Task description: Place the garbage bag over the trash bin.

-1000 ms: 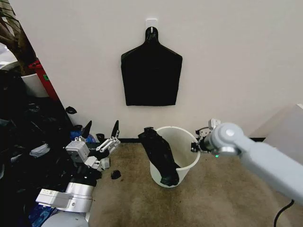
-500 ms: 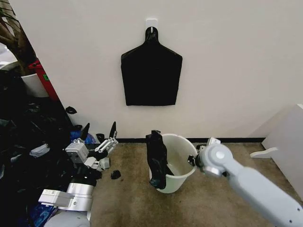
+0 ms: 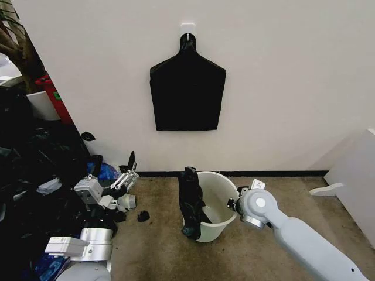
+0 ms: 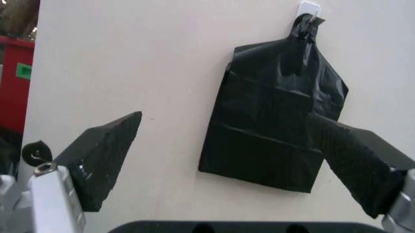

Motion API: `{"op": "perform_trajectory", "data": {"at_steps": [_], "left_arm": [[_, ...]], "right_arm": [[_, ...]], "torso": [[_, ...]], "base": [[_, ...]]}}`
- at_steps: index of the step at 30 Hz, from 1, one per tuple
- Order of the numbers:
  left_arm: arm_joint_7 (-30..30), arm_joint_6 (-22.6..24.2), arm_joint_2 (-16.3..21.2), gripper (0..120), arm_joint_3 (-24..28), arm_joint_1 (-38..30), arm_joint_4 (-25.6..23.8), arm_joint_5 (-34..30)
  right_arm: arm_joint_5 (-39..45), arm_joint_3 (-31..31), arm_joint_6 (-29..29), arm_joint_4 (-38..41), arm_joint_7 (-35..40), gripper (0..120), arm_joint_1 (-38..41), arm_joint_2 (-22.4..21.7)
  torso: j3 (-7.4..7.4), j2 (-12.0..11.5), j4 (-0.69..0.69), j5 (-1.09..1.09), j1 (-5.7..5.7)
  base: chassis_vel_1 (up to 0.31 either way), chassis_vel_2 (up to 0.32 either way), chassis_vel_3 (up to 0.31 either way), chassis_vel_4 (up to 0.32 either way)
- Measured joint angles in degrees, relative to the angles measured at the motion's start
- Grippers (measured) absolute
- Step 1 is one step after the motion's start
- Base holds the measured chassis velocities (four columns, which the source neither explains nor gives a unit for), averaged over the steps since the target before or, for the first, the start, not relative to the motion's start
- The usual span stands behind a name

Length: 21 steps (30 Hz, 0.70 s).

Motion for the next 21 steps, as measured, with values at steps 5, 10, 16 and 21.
{"op": "perform_trajectory", "data": {"at_steps": [5, 10, 16, 21], "left_arm": [[-0.07, 0.0, 0.13, 100, 0.35, -0.19, 0.13, 0.0], [-0.07, 0.01, 0.28, 100, 0.39, -0.29, 0.13, -0.01], [-0.04, 0.01, 0.3, 100, 0.36, -0.35, 0.12, -0.11], [0.02, 0.01, 0.36, 100, 0.38, -0.43, 0.12, -0.18]], "right_arm": [[-0.6, -0.84, 0.03, -0.35, -0.22, 10, 0.06, -0.08], [-0.54, -0.9, 0.06, -0.44, -0.05, 26, 0.52, -0.38], [-0.07, 0.2, 0.17, 2.75, 0.16, 50, 0.65, -2.36], [1.08, 2.23, 0.22, 5.99, 0.31, 63, 0.82, -4.37]], "torso": [[-0.01, 0.01, -0.01, -0.02, 0.0], [0.0, 0.0, 0.01, 0.02, 0.0], [0.0, 0.0, 0.0, 0.01, 0.0], [0.0, 0.0, 0.0, 0.01, 0.0]], "base": [[0.0, 0.0, 0.0, 0.0], [0.0, 0.0, 0.0, 0.0], [0.0, 0.0, 0.0, 0.0], [0.0, 0.0, 0.0, 0.0]]}}
